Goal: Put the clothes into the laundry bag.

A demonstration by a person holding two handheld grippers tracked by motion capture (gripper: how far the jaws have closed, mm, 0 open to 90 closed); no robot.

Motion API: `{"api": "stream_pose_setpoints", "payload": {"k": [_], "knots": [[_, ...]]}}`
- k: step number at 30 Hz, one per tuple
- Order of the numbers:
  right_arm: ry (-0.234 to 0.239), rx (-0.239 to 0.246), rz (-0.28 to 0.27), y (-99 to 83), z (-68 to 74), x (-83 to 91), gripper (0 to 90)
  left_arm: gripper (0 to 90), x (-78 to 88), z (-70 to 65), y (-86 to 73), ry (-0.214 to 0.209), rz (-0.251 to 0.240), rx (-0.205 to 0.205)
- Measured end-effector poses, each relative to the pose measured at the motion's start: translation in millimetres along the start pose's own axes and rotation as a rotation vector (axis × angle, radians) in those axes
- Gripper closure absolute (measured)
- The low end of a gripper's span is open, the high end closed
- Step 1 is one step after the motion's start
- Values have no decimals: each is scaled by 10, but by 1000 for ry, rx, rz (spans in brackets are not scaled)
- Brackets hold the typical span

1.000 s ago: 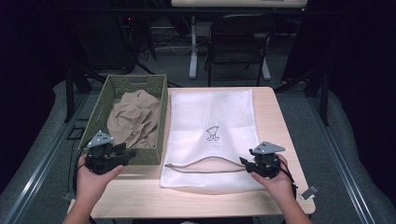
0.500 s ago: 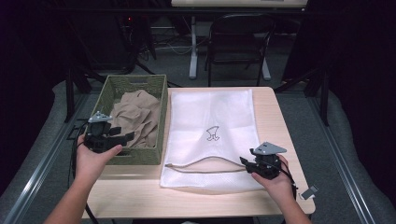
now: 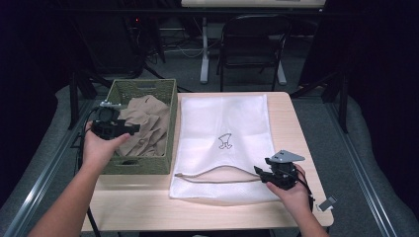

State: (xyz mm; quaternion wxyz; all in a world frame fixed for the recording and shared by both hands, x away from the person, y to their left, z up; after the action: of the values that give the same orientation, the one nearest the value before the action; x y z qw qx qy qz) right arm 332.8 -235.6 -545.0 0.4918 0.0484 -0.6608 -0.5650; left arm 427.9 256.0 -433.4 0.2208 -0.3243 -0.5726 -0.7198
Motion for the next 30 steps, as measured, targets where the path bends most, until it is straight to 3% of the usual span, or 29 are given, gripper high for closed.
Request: {"api": "stream_pose_setpoints", "payload": {"k": [3,6,12,13,14,15,18,23,25,30], "knots": [[2,-3,1,-9,-3,-3,446,459,-96,36,39,-35,17,44],[-3,0,-7,-17,-12,-1,443,469,-165,72,87,-7,33,42],[-4,-2,-16,-24,-17,11,437,459,-223,95,207,9,36,54],[-2,-7,-21,-25,-17,14,435,439,-257,75,242,76,14,68],[-2,-7,-21,-25,-17,14,435,426,-257,75,242,76,14,68],[-6,-11,-22,-27,-17,18,435,431,-277,65,286,70,39,77],[-5,-11,-23,-30,-17,20,435,428,-299,63,318,61,34,91],[-2,-17,-23,-37,-25,30,428,390,-401,78,401,48,60,79],[-2,-19,-23,-41,-30,36,424,379,-480,79,442,4,79,109],[-8,-20,-19,-46,-33,42,417,367,-608,120,456,-16,100,145]]}}
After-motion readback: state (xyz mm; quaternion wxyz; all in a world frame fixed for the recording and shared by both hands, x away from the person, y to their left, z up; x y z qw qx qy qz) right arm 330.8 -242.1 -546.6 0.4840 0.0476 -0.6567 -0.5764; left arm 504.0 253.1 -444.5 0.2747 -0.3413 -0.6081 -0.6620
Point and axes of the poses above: each handheld gripper's, and its own axes: x roughly backward along the jaws, y roughly out of its top, z roughly to its left, the point moved 2 cm from there along -x, roughly forward along the jaws, and after that the axes turned 15 degrees about y, right-handed, at the moved point
